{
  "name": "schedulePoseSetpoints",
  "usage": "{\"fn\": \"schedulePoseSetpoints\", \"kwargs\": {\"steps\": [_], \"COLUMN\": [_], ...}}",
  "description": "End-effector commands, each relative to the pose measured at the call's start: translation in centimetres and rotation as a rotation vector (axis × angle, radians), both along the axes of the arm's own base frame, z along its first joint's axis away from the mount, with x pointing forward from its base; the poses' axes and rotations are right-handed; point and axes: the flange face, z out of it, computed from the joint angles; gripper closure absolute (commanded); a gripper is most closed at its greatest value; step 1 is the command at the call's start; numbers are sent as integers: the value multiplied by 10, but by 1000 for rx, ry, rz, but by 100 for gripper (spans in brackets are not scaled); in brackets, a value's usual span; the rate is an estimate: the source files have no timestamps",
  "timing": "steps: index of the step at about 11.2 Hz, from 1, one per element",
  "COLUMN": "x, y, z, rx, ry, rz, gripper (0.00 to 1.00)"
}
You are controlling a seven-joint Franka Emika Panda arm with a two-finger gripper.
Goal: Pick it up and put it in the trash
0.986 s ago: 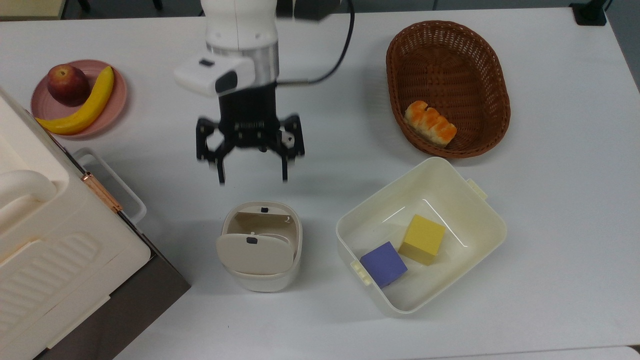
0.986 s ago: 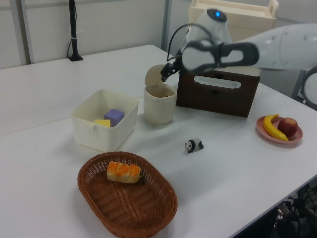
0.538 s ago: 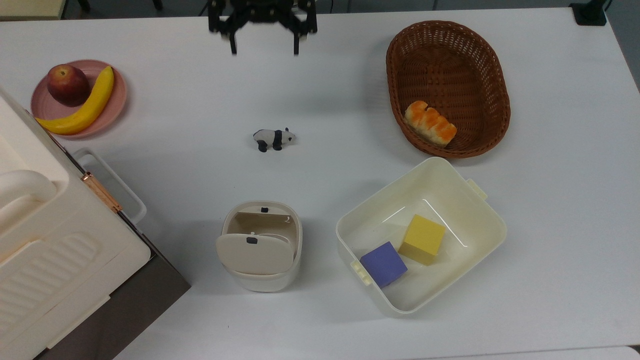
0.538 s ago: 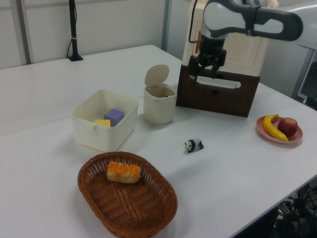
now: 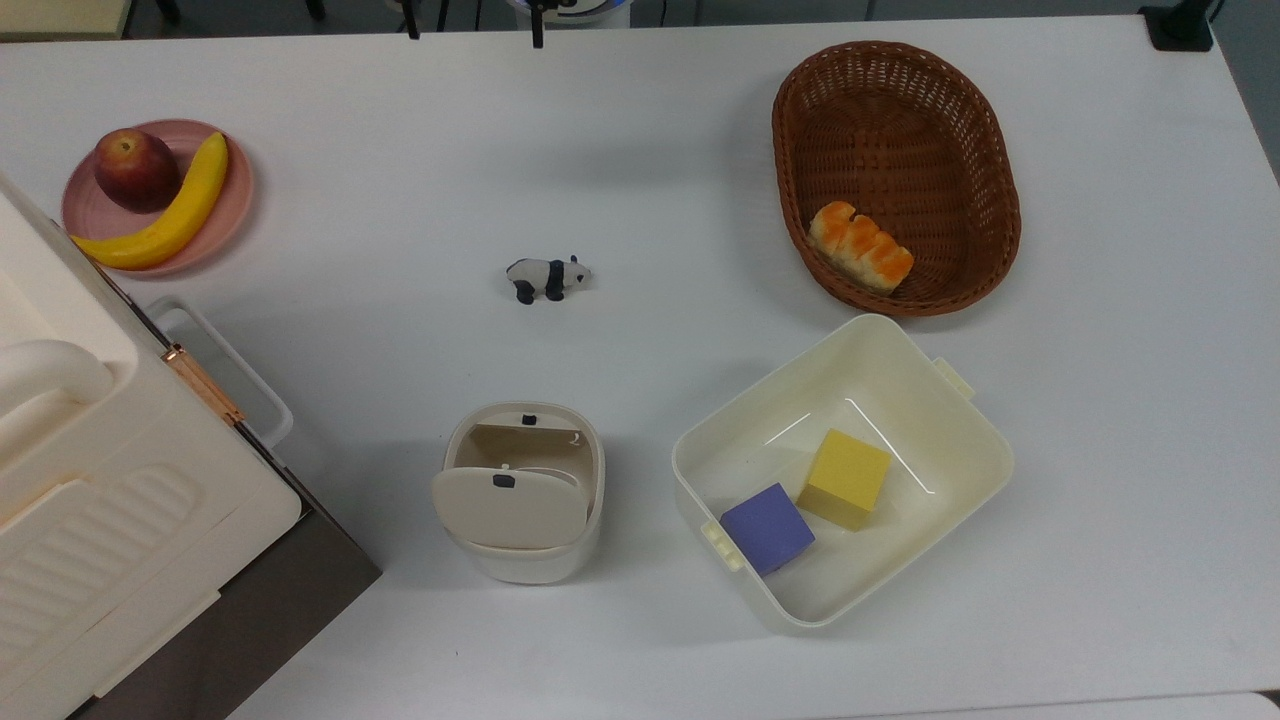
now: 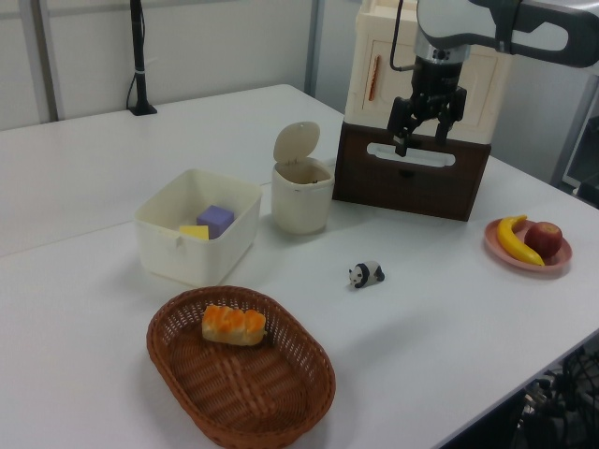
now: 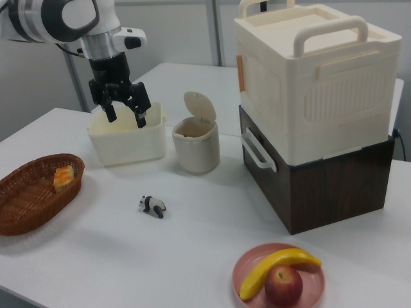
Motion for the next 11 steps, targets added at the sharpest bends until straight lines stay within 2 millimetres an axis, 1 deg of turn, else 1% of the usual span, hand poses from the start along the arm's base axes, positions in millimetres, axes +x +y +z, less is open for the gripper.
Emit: {"fn": "schedulePoseSetpoints", "kwargs": {"steps": [1,5,7,11], "x": [-12,-11,-8,-7], "y": [6,8,22,21], "z": [3,1,-2,-3], "rx": [30,36,38,40], "ry": [14,14,16,18], "rz": [21,24,49,53], "gripper": [0,0,0,0]}}
